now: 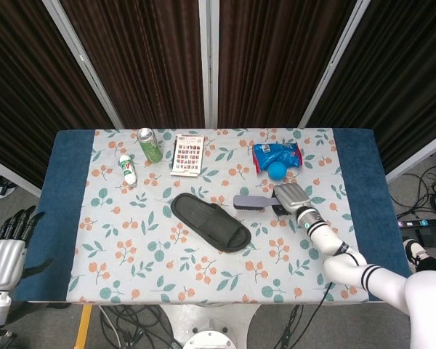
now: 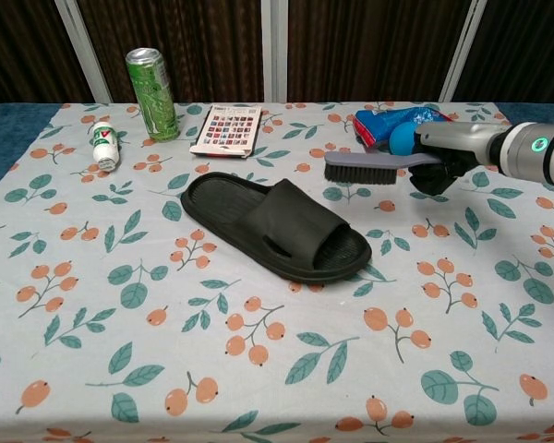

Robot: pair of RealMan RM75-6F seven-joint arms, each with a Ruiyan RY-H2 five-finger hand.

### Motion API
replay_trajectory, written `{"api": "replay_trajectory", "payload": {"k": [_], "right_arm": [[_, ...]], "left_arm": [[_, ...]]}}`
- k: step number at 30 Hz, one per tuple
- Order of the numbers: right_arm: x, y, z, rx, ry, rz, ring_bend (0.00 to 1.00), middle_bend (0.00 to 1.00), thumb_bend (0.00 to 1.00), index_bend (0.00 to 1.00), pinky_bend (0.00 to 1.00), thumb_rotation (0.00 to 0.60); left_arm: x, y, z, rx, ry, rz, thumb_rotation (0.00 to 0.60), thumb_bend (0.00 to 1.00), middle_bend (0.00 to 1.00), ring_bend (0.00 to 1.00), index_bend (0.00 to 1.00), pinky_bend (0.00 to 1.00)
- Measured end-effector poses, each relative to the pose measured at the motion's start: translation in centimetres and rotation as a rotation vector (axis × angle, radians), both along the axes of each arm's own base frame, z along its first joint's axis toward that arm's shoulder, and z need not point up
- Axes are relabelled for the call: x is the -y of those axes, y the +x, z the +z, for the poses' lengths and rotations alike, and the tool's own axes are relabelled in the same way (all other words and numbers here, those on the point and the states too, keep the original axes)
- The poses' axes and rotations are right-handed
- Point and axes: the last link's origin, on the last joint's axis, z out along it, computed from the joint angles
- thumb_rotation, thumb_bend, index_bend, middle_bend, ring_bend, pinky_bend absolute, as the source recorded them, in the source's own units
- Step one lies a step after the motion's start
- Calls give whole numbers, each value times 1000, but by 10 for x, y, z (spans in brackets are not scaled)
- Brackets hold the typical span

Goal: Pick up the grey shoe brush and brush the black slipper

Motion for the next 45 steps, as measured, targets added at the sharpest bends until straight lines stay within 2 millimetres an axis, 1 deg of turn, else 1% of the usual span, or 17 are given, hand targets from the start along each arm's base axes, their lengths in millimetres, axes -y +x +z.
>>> {"api": "replay_trajectory", "payload": {"k": [4,8,11,14,17,21,25,26,27,30,36,39,43,45], "right_arm": [[-5,7,27,49,-37,65,1000,1000,527,1000,1000,600],[-10,18,64,74,-76,130,1000,1000,527,1000,1000,600],[-14,26,88,76,-106,167,1000,1000,526,1000,1000,600],[-17,31,100,57,-128,192,1000,1000,526,1000,1000,600],[-19,34,105,33,-144,202,1000,1000,525,1000,1000,600],[-22,37,106,18,-153,197,1000,1000,524,1000,1000,600],[-24,40,104,-1,-151,205,1000,1000,523,1000,1000,600],[-25,41,104,-5,-150,206,1000,1000,523,1000,1000,600],[-25,41,103,-8,-148,205,1000,1000,523,1000,1000,600],[-25,42,101,-15,-144,206,1000,1000,522,1000,1000,600],[-26,41,92,-29,-124,207,1000,1000,522,1000,1000,600],[-26,40,88,-41,-117,211,1000,1000,521,1000,1000,600],[-25,38,82,-51,-108,213,1000,1000,521,1000,1000,600],[-25,38,79,-53,-100,213,1000,1000,520,1000,1000,600]], "left_arm": [[-25,21,-4,-2,-59,-112,600,157,145,63,163,133],[-56,47,-13,11,-154,-224,600,158,145,63,163,133],[-82,69,-25,17,-243,-297,600,157,145,64,162,133],[-107,90,-41,2,-340,-349,600,158,145,63,159,133],[-134,109,-61,-34,-433,-378,600,159,145,63,157,133],[-172,134,-94,-97,-537,-385,600,160,145,63,157,133],[-202,150,-126,-151,-594,-368,600,159,144,63,157,133],[-205,152,-130,-158,-600,-365,600,159,144,63,157,133],[-211,157,-139,-171,-614,-359,600,159,144,63,157,133],[-220,165,-158,-205,-654,-343,600,159,144,63,157,133],[-228,170,-189,-255,-703,-301,600,161,144,63,157,134],[-231,177,-202,-258,-720,-286,600,162,144,63,157,134],[-233,184,-209,-269,-731,-289,600,173,145,63,160,134],[-233,185,-214,-269,-738,-285,600,192,166,68,194,134]]}}
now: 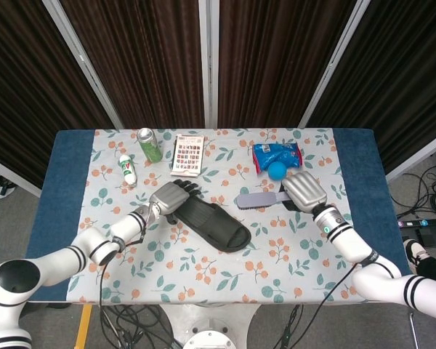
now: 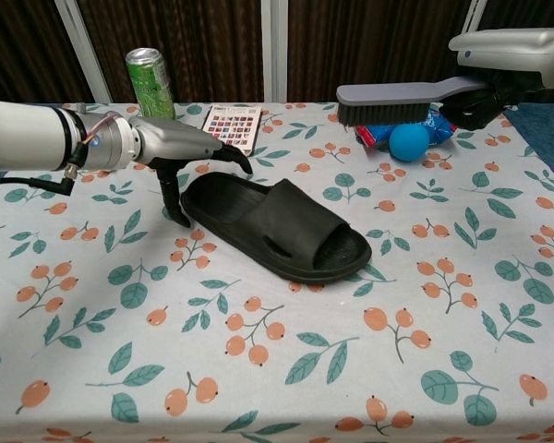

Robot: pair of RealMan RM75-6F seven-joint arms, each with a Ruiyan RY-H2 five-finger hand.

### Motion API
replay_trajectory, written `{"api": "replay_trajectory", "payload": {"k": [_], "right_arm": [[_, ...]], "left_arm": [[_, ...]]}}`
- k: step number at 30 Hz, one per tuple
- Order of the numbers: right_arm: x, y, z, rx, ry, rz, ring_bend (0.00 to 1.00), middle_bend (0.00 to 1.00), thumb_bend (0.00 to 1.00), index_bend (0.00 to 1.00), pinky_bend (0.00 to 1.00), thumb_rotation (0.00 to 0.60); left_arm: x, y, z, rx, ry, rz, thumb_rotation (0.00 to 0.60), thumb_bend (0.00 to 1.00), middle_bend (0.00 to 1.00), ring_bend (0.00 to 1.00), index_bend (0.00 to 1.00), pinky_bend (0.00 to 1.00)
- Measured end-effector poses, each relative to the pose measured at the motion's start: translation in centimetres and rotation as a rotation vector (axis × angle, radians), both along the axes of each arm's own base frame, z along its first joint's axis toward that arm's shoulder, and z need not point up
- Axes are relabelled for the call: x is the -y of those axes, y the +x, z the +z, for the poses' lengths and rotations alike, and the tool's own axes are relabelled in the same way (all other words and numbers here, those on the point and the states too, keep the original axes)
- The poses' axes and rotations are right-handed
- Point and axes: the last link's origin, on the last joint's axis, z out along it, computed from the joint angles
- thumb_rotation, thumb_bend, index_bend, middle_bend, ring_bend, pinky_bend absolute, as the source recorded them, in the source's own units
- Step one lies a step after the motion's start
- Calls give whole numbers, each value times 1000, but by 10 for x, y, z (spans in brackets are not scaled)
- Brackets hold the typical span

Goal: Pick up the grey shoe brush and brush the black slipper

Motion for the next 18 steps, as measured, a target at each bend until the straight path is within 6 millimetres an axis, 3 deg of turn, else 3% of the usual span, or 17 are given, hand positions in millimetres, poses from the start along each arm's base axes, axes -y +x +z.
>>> {"api": "replay_trajectory", "payload": {"k": [5,8,18], "right_arm": [[-3,0,-13,-12,33,7,1000,1000,519,1000,1000,600],[-5,3,-23,-21,56,25,1000,1000,518,1000,1000,600],[-6,22,-65,-62,96,117,1000,1000,517,1000,1000,600]], "left_arm": [[2,2,-6,33,-1,19,600,236,344,198,355,191],[2,1,-8,49,3,26,600,238,404,238,398,224],[4,0,-9,81,21,15,600,249,450,275,428,231]]}}
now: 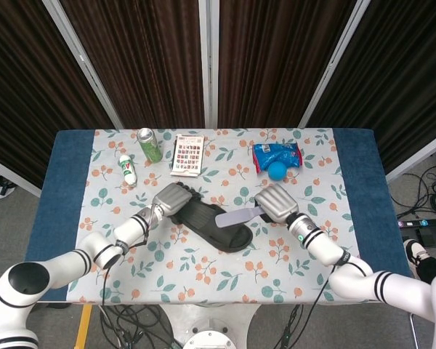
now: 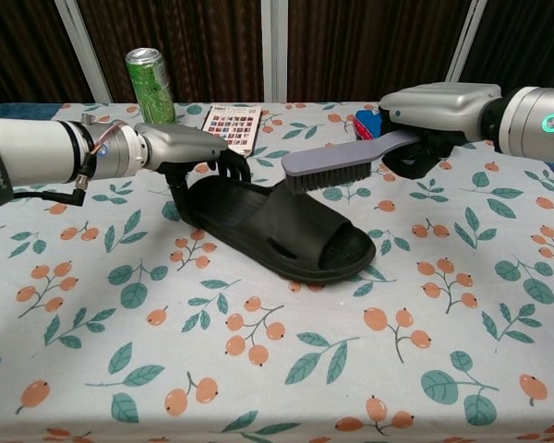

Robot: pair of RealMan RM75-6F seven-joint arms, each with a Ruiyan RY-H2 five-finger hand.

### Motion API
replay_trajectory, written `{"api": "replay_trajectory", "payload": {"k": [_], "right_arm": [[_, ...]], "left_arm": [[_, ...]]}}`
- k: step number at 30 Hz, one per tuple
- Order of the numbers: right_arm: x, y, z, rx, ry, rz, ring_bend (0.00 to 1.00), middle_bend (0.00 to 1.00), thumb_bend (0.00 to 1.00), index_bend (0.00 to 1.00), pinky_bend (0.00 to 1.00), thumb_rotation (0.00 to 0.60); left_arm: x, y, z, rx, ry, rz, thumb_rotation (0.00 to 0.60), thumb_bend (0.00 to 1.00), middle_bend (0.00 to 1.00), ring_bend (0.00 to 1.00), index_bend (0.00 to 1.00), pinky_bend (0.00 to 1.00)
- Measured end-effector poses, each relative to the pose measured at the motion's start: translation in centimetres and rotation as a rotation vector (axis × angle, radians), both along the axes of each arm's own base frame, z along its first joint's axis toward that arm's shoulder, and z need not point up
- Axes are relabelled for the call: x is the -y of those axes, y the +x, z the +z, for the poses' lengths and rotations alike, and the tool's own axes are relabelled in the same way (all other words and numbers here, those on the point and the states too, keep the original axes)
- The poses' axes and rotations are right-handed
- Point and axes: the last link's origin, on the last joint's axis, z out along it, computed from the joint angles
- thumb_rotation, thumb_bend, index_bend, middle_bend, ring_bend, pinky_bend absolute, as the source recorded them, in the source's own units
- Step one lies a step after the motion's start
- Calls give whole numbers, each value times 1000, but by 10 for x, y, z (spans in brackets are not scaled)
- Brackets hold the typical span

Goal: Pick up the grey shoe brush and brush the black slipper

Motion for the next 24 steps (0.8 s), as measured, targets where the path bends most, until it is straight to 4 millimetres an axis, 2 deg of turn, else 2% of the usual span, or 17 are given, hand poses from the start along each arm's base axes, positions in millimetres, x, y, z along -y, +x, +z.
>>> {"api": "replay_trajectory", "payload": {"k": [14,19,24], "right_arm": [[9,3,-48,-104,-46,124,1000,1000,517,1000,1000,600],[-1,-10,-51,-142,-10,147,1000,1000,517,1000,1000,600],[-15,-26,-41,-160,38,154,1000,1000,517,1000,1000,600]], "left_arm": [[2,0,-1,-9,1,-18,600,249,450,275,427,231],[2,-2,1,-13,7,-21,600,249,450,275,427,231],[1,-3,1,-17,9,-22,600,249,450,275,426,231]]}}
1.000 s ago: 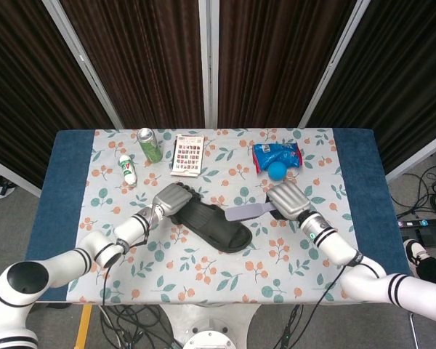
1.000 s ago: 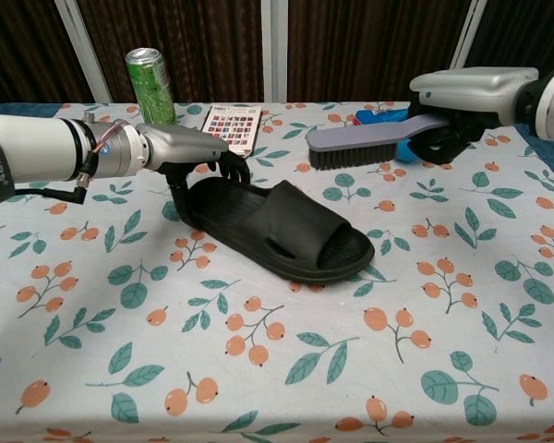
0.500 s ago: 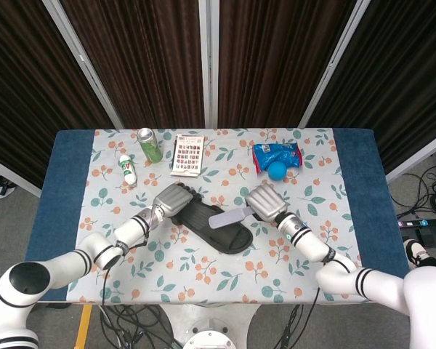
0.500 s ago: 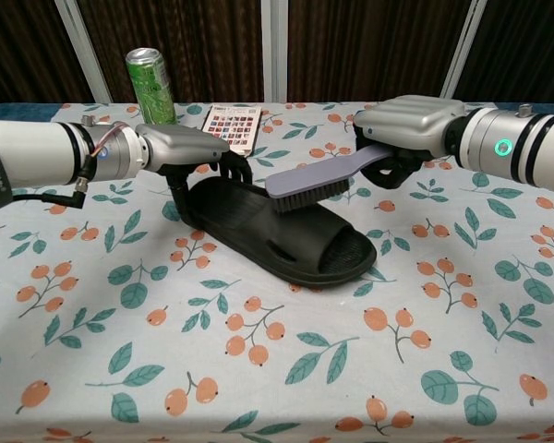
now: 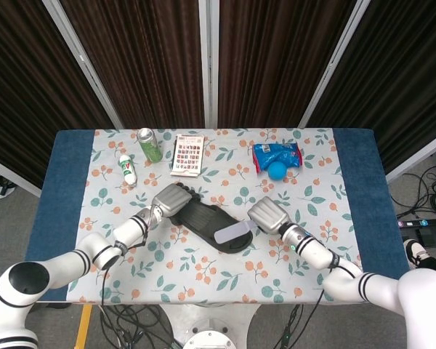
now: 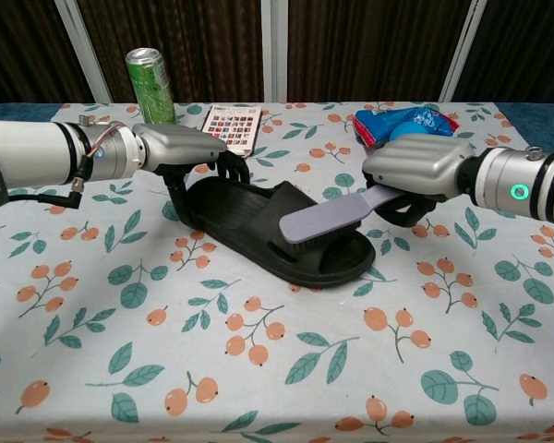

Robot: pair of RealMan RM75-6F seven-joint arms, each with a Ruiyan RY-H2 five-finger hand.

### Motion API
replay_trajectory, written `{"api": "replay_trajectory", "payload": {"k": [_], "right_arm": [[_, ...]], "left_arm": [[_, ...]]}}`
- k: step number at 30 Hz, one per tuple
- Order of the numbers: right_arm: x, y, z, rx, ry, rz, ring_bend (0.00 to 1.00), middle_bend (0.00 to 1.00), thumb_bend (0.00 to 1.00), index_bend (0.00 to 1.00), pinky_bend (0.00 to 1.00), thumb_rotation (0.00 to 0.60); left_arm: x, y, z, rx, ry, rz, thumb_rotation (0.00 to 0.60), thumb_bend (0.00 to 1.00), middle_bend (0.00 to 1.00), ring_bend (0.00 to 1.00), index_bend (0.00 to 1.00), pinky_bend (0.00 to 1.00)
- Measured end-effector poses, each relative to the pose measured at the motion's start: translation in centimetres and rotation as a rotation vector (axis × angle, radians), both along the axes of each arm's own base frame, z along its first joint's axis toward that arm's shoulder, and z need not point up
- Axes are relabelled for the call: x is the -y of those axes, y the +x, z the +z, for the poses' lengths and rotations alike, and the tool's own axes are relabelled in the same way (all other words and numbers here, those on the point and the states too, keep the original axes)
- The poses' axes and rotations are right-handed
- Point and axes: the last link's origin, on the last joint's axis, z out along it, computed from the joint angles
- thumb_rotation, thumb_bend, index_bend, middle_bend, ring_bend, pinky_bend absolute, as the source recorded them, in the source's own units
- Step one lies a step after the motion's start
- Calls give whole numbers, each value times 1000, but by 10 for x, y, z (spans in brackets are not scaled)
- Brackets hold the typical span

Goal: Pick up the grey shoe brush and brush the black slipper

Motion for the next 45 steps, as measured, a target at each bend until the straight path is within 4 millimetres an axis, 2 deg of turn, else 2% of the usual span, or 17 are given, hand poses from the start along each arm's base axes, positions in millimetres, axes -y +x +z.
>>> {"api": "replay_trajectory", "payload": {"k": [4,8,15,18,21,25,29,34,37,41,45], "right_arm": [[-2,-1,12,46,-1,-8,1000,1000,517,1000,1000,600],[9,11,20,136,-44,-14,1000,1000,516,1000,1000,600],[24,26,-2,108,-46,-5,1000,1000,512,1000,1000,600],[24,26,-12,60,-31,3,1000,1000,512,1000,1000,600],[20,19,-12,39,-13,-9,1000,1000,512,1000,1000,600],[10,9,-7,23,11,-22,1000,1000,513,1000,1000,600],[5,1,11,27,13,-34,1000,1000,512,1000,1000,600],[14,8,26,98,-37,-47,1000,1000,512,1000,1000,600],[22,15,19,109,-49,-47,1000,1000,506,1000,1000,600],[29,23,-1,80,-34,-51,1000,1000,498,1000,1000,600],[28,22,-17,38,-4,-62,1000,1000,499,1000,1000,600]], "left_arm": [[0,1,0,-4,0,-6,600,249,450,275,426,231],[1,1,0,-5,1,-11,600,249,450,275,426,231],[2,0,1,-15,6,-15,600,249,450,275,425,231],[4,-1,1,-18,9,-24,600,249,450,275,425,231],[4,-3,1,-22,8,-22,600,248,450,275,425,231],[2,-3,2,-26,15,-24,600,248,450,275,425,230],[2,-3,3,-27,17,-25,600,248,450,275,425,231],[3,-1,2,-26,16,-30,600,249,450,275,425,231],[3,1,3,-25,17,-34,600,248,450,275,424,231],[3,0,2,-22,17,-28,600,248,450,275,424,231],[3,-2,3,-20,20,-22,600,248,450,275,424,230]]}}
